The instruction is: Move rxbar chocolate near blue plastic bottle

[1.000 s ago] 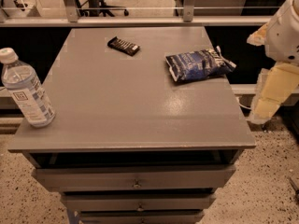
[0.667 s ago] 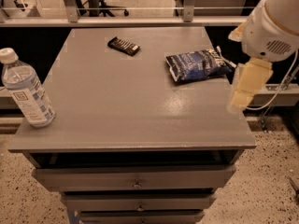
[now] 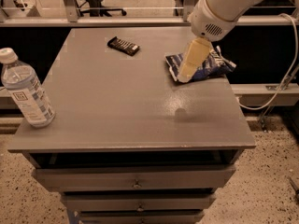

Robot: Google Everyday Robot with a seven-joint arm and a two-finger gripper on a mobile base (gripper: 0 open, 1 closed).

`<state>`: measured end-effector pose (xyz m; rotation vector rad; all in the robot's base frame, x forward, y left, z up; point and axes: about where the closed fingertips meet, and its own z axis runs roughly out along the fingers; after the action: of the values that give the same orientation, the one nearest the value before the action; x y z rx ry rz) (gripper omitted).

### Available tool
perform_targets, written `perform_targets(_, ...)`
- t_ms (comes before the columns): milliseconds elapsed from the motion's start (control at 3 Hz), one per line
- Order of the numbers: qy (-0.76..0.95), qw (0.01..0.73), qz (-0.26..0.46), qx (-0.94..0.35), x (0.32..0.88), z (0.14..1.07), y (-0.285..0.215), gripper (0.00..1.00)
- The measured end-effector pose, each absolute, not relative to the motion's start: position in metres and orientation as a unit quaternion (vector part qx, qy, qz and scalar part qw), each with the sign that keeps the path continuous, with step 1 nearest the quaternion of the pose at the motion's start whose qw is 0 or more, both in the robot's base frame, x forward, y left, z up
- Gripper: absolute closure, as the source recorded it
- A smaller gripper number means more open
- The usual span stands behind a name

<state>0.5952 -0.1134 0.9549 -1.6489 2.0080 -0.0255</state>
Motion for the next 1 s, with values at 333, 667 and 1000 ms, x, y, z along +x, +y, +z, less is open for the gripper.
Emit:
perform_targets(333,0.744,0.268,-0.009,-0.611,0.595,0.955,-0.113,0.0)
perform_targets(667,0.746,0.31,0.019,-0.589,0.622,0.943,-0.101,0.0)
perform_targets(1000,0.755,0.359,0.06,-0.546,0.675,0.925,-0.084,0.0)
